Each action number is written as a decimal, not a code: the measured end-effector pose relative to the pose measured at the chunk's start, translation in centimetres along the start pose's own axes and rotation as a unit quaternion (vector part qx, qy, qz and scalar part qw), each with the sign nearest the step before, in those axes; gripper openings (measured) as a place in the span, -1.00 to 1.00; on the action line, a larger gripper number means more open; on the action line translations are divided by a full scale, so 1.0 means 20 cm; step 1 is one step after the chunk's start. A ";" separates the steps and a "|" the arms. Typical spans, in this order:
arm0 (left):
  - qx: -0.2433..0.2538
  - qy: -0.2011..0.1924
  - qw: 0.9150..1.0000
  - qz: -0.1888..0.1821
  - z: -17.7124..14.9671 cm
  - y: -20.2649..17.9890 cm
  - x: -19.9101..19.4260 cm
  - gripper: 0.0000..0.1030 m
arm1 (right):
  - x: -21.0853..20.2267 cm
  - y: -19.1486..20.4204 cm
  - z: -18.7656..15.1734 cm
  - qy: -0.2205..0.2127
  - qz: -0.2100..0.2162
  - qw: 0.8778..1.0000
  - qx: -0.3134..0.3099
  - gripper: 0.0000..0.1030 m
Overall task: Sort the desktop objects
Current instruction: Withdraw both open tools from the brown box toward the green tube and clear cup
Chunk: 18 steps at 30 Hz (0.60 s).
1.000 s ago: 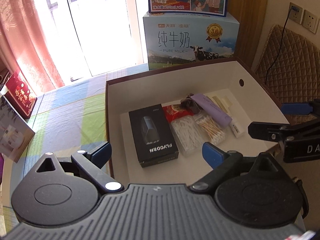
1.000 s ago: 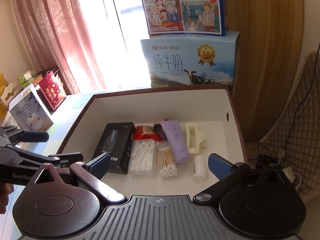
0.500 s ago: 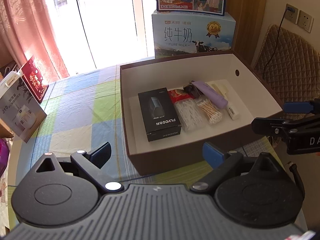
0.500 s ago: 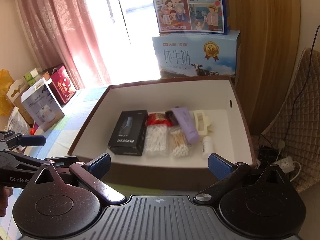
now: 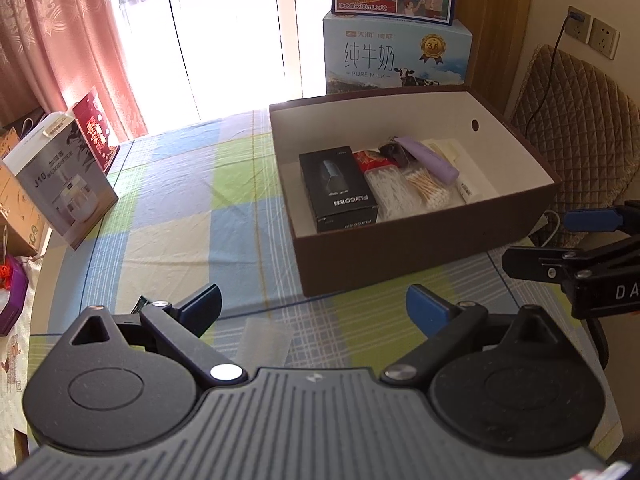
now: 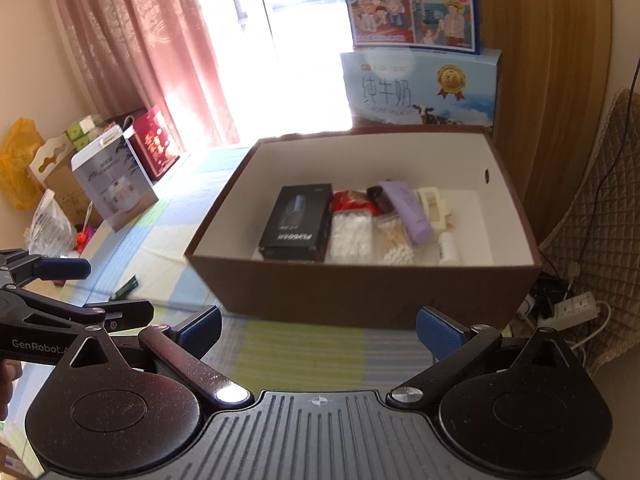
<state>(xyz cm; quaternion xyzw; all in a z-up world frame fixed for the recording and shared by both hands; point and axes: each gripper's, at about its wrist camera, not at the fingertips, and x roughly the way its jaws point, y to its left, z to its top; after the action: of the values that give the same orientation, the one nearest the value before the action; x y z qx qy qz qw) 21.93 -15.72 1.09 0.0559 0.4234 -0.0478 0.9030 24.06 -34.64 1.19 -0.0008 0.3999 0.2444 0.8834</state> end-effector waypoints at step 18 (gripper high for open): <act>-0.014 0.053 0.998 0.011 -0.34 0.24 -0.08 0.89 | 0.05 0.29 -0.25 0.059 0.028 0.998 -0.018 0.96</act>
<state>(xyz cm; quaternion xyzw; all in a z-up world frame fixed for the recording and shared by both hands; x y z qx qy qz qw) 16.37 -9.93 -1.63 0.0504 0.4709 -0.0292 0.8803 18.60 -30.00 -1.80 -0.0195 0.4467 0.2760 0.8508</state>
